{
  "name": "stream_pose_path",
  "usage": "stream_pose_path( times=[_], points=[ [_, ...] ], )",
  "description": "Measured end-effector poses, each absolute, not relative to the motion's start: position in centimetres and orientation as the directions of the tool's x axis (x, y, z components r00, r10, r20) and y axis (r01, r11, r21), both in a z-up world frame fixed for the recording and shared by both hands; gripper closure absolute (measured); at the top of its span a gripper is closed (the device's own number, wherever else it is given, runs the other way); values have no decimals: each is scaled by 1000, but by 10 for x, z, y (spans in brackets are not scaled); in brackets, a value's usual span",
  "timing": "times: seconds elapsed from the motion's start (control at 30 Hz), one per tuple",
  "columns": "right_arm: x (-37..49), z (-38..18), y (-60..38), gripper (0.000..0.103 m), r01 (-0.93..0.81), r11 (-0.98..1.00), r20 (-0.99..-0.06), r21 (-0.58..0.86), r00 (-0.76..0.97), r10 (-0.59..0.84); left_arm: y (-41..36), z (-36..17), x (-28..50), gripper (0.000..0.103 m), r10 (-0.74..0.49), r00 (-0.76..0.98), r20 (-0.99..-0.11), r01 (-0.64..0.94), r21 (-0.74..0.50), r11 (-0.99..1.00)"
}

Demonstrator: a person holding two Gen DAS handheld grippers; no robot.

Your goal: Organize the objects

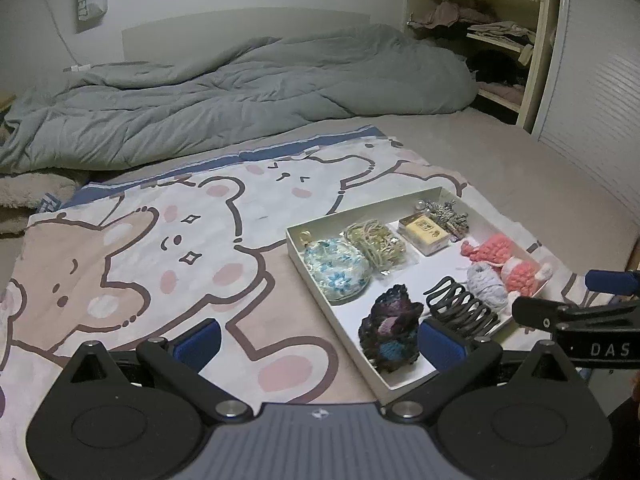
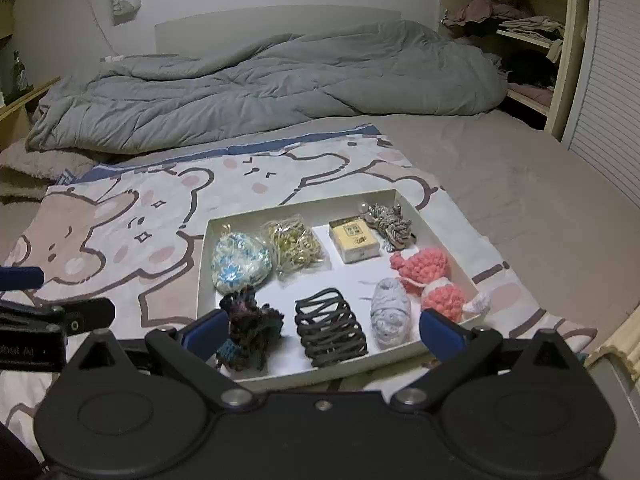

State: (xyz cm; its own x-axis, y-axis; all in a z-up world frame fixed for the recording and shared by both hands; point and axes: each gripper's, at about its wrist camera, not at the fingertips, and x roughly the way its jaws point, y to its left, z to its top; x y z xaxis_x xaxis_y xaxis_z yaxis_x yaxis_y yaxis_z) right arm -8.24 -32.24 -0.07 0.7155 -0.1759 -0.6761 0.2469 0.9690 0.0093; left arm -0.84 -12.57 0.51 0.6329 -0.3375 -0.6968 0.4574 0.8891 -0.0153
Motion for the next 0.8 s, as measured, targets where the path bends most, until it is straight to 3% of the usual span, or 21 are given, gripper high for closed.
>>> stream_pose_path(
  times=[0.8],
  points=[
    [-90,-11,-322,0,284,959,-688,-17,692,-217,-109,-6,-1,0,-268,635,-725,407,19,913]
  ],
)
